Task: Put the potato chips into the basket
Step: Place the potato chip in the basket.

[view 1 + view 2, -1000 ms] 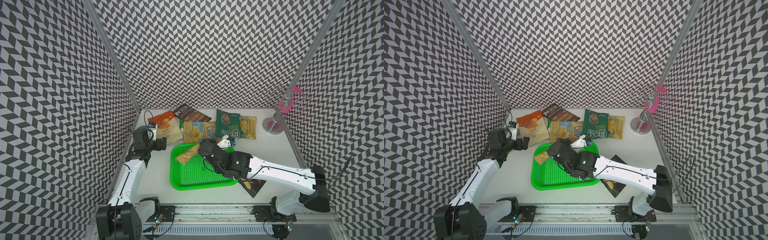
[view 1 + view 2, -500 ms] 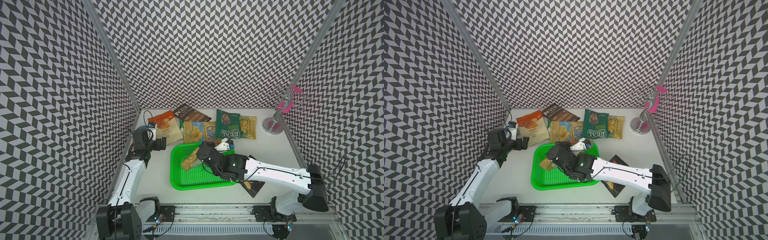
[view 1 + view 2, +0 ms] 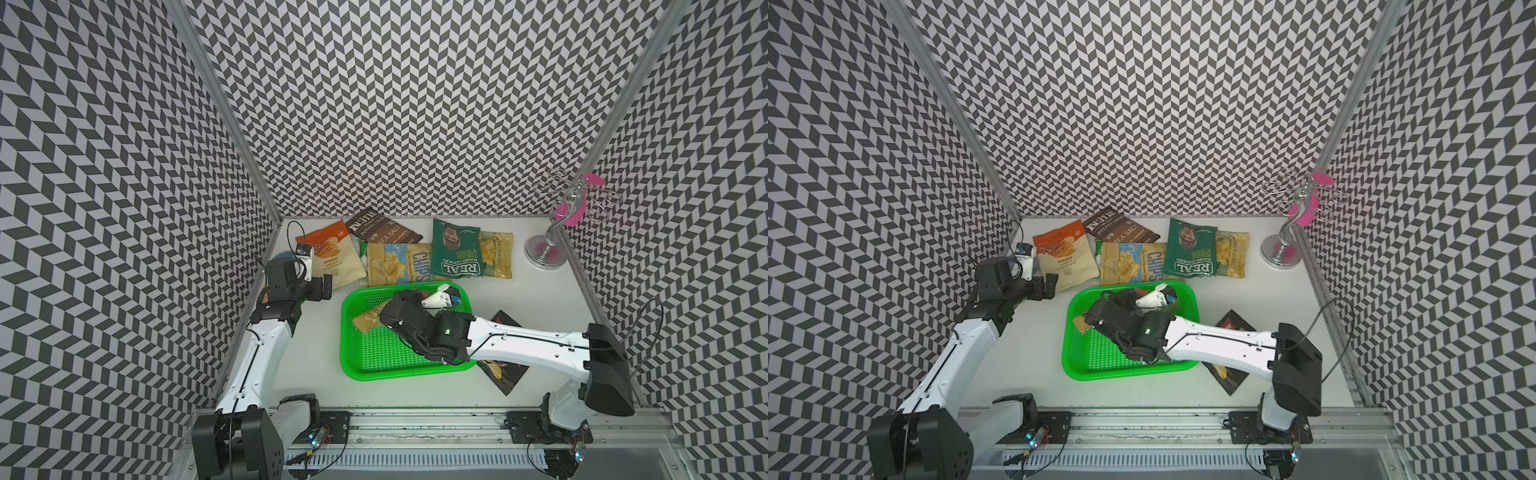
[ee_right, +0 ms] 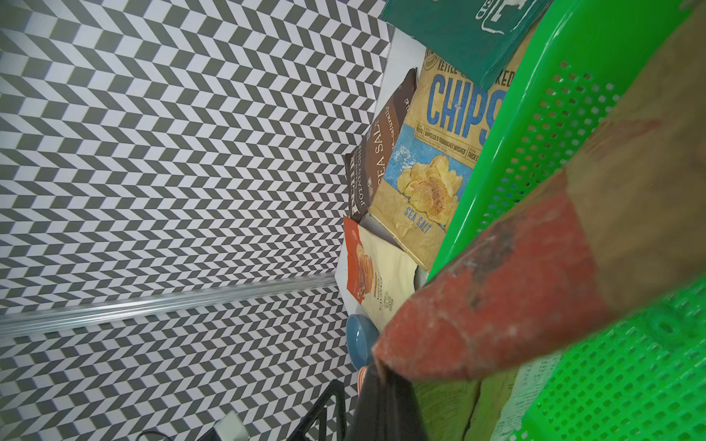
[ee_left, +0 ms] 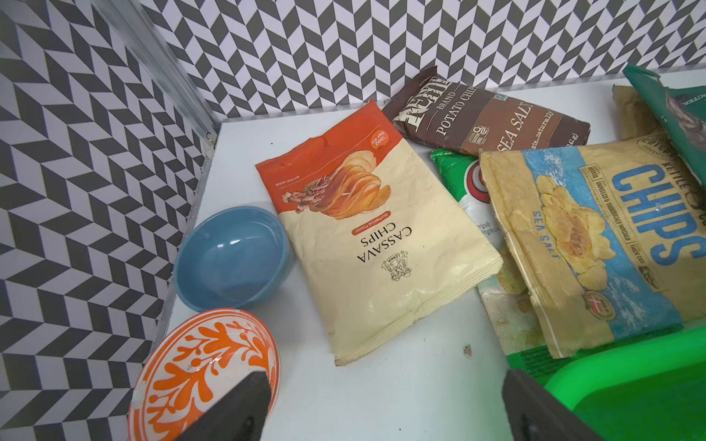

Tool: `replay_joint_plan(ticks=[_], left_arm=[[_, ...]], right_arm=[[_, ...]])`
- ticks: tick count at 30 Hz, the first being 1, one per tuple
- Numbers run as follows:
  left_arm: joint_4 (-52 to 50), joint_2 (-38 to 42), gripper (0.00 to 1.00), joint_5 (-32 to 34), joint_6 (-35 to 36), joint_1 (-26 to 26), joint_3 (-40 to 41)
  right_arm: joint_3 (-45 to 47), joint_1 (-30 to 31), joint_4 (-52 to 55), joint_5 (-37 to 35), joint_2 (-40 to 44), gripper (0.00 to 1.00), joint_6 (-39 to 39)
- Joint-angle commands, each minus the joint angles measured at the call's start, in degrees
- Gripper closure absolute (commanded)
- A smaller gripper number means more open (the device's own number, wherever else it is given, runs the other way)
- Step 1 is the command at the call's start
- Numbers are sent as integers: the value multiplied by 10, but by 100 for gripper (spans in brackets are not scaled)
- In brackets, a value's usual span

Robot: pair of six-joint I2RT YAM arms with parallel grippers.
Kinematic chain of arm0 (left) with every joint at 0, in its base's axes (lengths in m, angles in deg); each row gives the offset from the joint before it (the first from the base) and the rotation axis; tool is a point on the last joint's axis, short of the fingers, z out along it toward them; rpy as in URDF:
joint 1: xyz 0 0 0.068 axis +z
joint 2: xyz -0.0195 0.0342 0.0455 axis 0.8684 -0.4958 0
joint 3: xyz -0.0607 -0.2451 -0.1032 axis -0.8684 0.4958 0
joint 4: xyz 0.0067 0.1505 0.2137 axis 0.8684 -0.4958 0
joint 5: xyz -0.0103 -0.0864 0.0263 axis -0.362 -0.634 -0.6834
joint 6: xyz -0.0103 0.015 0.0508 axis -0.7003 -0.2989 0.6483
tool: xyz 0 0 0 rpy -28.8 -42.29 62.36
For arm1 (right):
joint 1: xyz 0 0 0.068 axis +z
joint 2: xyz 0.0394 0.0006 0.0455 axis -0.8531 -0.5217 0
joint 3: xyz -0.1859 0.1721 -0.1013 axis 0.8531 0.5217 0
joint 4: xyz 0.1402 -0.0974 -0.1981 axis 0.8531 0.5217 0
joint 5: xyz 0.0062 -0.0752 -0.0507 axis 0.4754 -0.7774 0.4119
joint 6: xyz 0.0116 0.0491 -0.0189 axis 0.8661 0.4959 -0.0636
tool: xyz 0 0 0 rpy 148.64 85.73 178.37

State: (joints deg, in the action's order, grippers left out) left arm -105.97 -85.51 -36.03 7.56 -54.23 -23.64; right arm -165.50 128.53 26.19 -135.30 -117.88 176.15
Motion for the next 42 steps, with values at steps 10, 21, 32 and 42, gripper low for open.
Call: replay_joint_plan(ticks=[10, 21, 32, 42], left_arm=[[13, 10, 1, -1, -2, 4, 7], [14, 6, 1, -3, -2, 5, 8], [14, 6, 1, -3, -1, 5, 7], [14, 6, 1, -7, -1, 5, 7]], right_arm=[[-51, -30, -20, -52, -53, 100, -7], [-46, -40, -50, -53, -66, 100, -32], [11, -40, -97, -24, -37, 94, -73], [91, -40, -105, 23, 55, 65, -106]])
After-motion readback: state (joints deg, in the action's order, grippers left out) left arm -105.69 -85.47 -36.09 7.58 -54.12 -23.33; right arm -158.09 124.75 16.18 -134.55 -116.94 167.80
